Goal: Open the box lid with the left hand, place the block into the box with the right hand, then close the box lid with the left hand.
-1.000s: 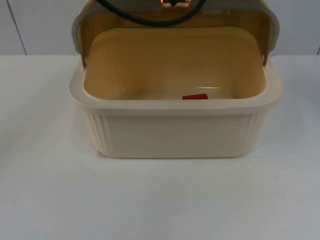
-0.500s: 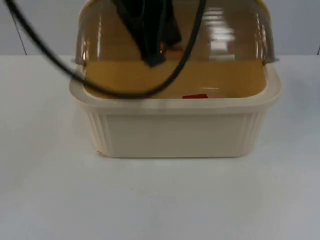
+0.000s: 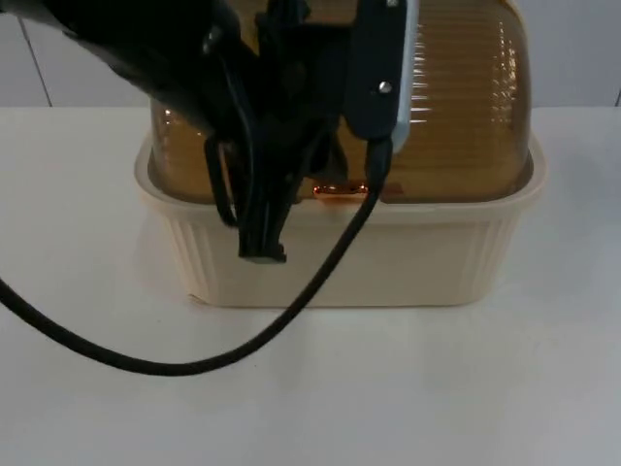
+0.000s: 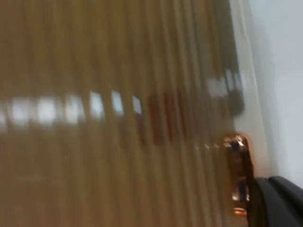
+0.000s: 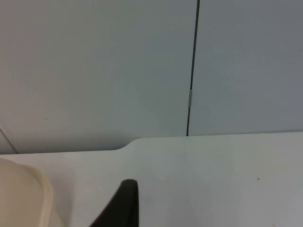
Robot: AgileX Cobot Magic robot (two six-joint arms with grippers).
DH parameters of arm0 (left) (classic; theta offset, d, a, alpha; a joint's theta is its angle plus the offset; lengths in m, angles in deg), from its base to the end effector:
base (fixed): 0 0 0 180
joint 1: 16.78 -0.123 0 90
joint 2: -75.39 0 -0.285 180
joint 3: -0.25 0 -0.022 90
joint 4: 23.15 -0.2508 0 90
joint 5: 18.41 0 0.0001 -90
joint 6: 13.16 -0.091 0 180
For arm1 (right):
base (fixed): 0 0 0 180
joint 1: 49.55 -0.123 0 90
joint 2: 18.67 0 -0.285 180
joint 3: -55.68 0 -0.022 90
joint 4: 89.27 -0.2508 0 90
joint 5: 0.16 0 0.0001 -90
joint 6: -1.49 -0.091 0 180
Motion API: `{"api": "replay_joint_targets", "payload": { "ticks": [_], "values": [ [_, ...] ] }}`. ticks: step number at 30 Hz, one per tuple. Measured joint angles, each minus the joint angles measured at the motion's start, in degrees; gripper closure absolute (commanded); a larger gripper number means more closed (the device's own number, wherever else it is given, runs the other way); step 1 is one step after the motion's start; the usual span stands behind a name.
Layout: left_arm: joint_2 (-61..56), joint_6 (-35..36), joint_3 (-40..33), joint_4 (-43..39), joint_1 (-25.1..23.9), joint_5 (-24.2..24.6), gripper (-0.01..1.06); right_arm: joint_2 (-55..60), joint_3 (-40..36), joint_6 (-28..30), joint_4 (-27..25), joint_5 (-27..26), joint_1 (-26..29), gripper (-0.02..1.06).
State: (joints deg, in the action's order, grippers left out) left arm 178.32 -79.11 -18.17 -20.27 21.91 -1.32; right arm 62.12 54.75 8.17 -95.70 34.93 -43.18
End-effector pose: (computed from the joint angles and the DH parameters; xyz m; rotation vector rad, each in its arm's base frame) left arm 0.2721 -0.2197 0.2210 1.8862 1.5218 0.1778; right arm 0.2794 -0.0253 0.4214 0.0476 2.0342 -0.0198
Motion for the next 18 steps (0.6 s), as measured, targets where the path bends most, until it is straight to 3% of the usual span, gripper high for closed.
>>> {"api": "replay_joint_targets", "payload": {
  "ticks": [8,14,18],
  "values": [
    [-8.4,0.4,-0.1,1.1,0.4,-2.6,1.05,0.0,0.0,0.0,0.0,0.0,0.0,0.0],
    [-16.1,6.5,-0.1,1.4,-0.6,-11.0,1.05,0.0,0.0,0.0,0.0,-0.1,0.0,0.0],
    [-20.2,15.5,-0.1,4.7,-6.3,-22.4,1.05,0.0,0.0,0.0,0.0,-0.1,0.0,0.0]
  ]
}}
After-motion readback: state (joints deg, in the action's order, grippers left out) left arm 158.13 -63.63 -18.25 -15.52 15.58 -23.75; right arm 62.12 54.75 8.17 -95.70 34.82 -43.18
